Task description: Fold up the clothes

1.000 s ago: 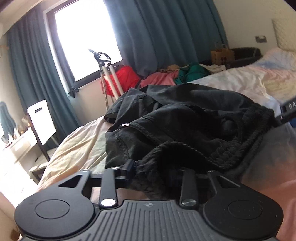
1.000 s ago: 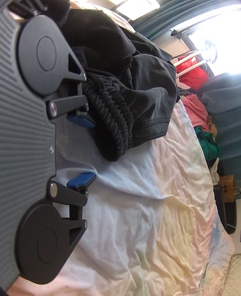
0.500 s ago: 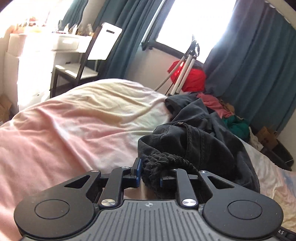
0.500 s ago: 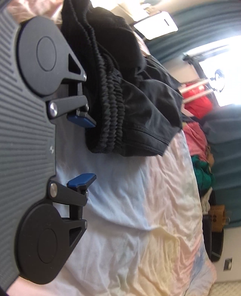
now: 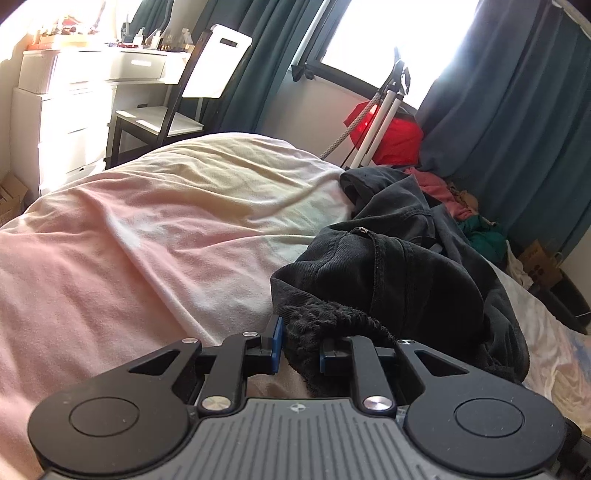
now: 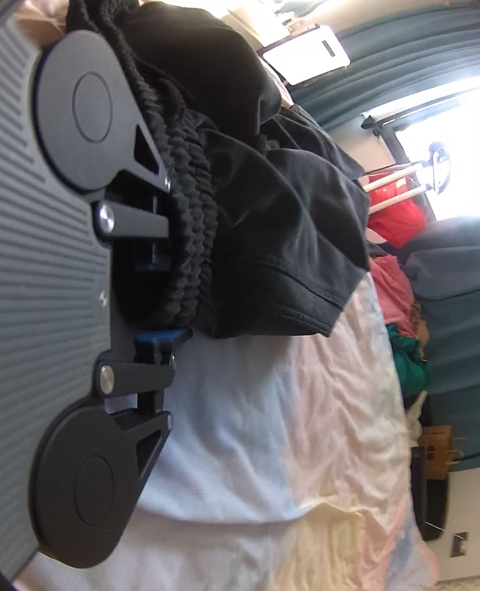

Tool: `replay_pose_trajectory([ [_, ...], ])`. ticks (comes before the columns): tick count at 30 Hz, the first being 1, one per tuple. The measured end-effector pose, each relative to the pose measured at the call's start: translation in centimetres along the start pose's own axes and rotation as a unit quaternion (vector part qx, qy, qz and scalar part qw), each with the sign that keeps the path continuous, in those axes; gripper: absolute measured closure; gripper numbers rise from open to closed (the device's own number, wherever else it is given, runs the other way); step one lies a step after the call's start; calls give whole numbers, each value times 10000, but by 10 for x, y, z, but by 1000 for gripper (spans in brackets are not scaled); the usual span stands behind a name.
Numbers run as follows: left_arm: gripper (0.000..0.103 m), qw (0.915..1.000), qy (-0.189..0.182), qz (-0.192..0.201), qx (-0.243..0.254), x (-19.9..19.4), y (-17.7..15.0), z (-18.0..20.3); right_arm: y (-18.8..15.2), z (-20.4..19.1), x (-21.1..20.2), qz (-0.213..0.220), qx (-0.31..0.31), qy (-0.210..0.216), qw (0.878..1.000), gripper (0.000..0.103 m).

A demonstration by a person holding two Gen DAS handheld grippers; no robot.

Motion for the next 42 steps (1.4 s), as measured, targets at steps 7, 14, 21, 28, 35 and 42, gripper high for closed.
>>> replay_pose_trajectory([
  [7, 86, 9973, -472, 554, -50, -29, 18, 5, 29, 2, -82, 948, -51, 148, 9954, 93],
  [14, 89, 9991, -129, -378, 140, -53, -7, -10, 0, 10, -106, -129, -268, 136, 9995, 93],
  [21, 90, 9957, -241, -892, -82, -64, -24, -27, -11, 38, -99, -1195, 981, 331, 9874, 91],
  [28, 51, 9972, -741, -133, -7, -102, -8, -10, 2, 54, -127, -1055, 2113, 994, 9666, 91],
  [35, 25, 9986, -344, -206, -331, -60, 1, -17, 3, 67, -101, -1018, 2599, 1117, 9537, 77],
  [42, 27, 9848, -661, -870, -1350, -9, -19, -40, -3, 55, -57, -1298, 2713, 1083, 9475, 41],
])
Point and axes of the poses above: each gripper's, at about its wrist camera, not at the fingertips, and x roughly the way its jaws point, z to its right, y to its top, the point moved 6 cm from there along x, roughly the way its jaws point, and after that the axes turned 11 degrees about x, right-handed, at the moved point
